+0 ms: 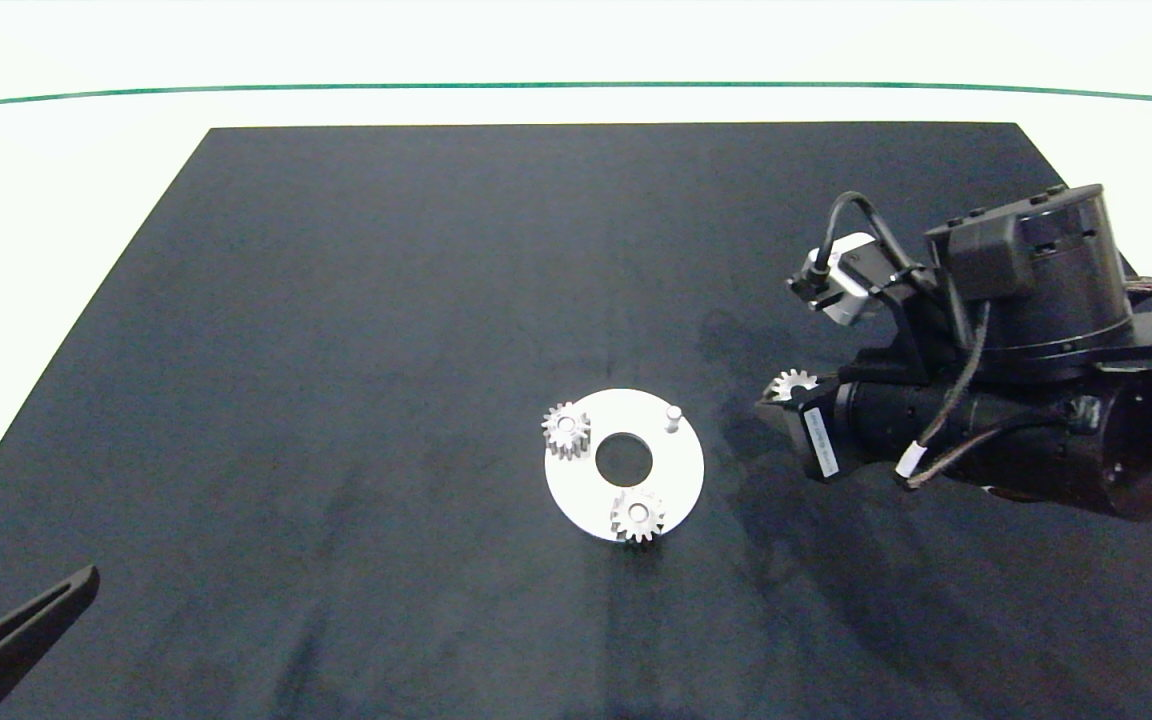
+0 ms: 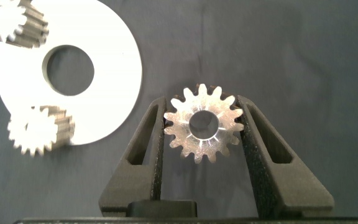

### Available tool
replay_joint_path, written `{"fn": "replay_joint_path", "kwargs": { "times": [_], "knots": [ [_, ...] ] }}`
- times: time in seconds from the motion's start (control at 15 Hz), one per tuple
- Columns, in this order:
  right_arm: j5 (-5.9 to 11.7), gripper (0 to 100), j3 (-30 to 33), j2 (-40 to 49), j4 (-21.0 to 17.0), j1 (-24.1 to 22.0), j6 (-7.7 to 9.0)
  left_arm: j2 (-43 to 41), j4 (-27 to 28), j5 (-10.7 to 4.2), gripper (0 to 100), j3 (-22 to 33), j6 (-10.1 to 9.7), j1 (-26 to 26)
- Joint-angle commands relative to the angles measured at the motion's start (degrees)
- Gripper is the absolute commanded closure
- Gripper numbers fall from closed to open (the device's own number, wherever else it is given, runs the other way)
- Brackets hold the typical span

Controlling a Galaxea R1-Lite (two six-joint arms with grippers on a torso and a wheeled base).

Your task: Install three planetary gears onto the carrier pins

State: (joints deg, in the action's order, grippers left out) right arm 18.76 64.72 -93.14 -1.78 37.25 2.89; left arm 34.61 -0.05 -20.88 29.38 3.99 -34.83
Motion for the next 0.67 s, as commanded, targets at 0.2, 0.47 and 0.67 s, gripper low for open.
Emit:
{"fn": "replay_joint_path", "kwargs": {
  "times": [0.2,0.47,0.67],
  "knots": [
    [-0.30,72,4.8,-6.7,-0.2,2.5,-0.16,0.1,0.0,-0.12,0,-0.1,-0.03,-0.2],
    [-0.30,72,7.2,-9.3,0.0,2.8,-0.16,0.1,0.0,-0.12,0,-0.4,0.06,-0.2],
    [-0.30,72,8.2,-10.3,0.1,3.7,-0.25,0.1,0.0,-0.12,0,-0.5,0.06,-0.2]
  ]
}}
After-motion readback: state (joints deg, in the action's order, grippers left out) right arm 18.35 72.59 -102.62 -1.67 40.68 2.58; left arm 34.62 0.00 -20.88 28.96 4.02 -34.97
